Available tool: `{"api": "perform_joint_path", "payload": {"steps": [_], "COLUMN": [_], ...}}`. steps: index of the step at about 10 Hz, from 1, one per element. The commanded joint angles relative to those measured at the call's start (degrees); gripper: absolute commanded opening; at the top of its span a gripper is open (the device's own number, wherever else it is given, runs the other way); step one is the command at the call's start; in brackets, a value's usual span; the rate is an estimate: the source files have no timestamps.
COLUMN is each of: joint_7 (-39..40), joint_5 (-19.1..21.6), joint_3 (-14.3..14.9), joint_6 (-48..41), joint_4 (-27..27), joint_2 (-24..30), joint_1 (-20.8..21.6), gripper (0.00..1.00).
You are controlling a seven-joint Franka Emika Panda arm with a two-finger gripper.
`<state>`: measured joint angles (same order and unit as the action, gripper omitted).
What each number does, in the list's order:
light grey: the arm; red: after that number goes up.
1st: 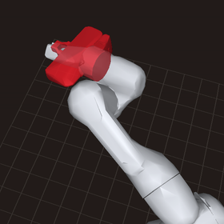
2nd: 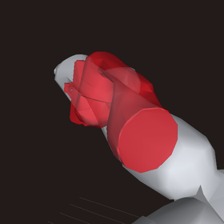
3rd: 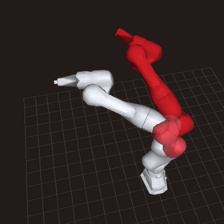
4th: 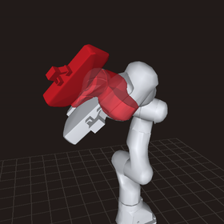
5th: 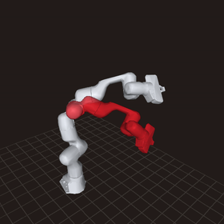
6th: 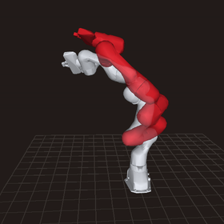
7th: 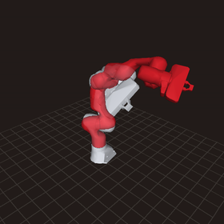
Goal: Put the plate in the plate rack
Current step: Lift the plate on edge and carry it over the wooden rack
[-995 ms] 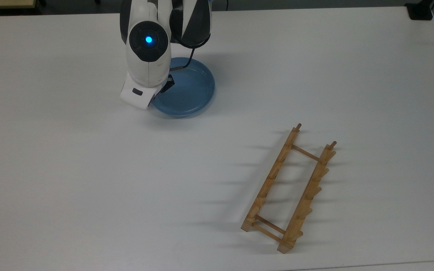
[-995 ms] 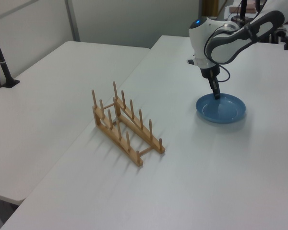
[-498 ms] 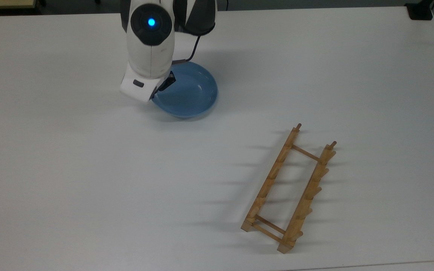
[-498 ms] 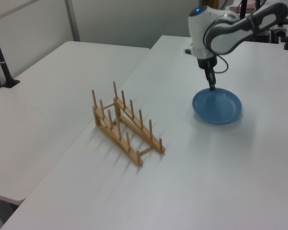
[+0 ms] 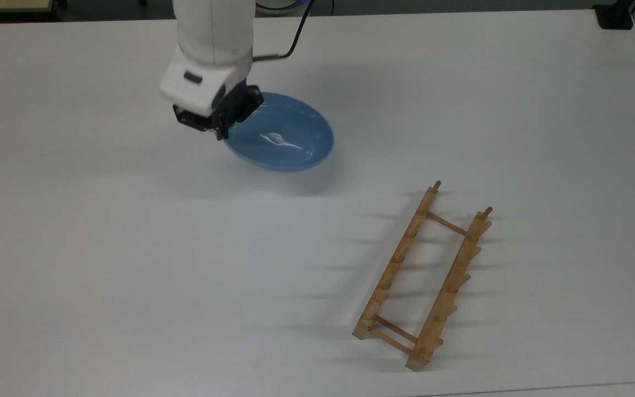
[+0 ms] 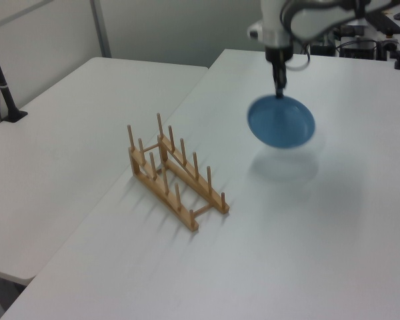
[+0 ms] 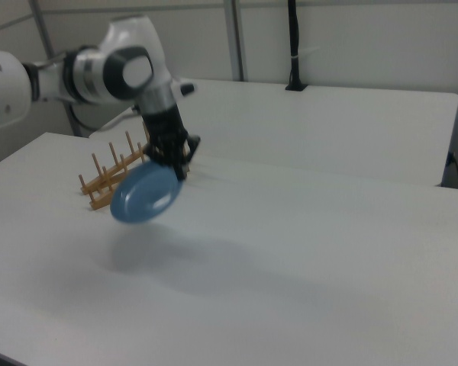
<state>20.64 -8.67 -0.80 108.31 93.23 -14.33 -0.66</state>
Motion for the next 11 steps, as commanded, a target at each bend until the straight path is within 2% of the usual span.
{"api": "perform_joint_path", "payload": {"steps": [1, 2, 3, 5, 6, 7, 10, 11], "joint_7": [-15.30, -23.03, -30.85, -46.59, -51.79, -55.15, -58.32, -63.31], "joint_5": [1.82, 1.20, -1.33, -14.38, -20.10, -25.03, -35.94, -42.51], "joint_3": [0.09, 0.18, 0.18, 0.09, 0.09, 0.09, 0.09, 0.09], "joint_6": [-2.93, 0.38, 6.85, 15.76, 18.41, 20.00, 25.44, 26.94], "joint_4": [-9.63, -11.91, -11.84, -10.27, -9.21, -7.55, -0.79, 1.41], "joint_2": [1.76, 1.67, 1.58, 0.71, -0.43, -0.70, -0.70, -0.79], "joint_1": [4.59, 8.10, 11.18, 17.86, 19.98, 20.95, 23.68, 24.64], "gripper": [0.00, 0.00, 0.00, 0.00, 0.00, 0.00, 0.00, 0.00]}}
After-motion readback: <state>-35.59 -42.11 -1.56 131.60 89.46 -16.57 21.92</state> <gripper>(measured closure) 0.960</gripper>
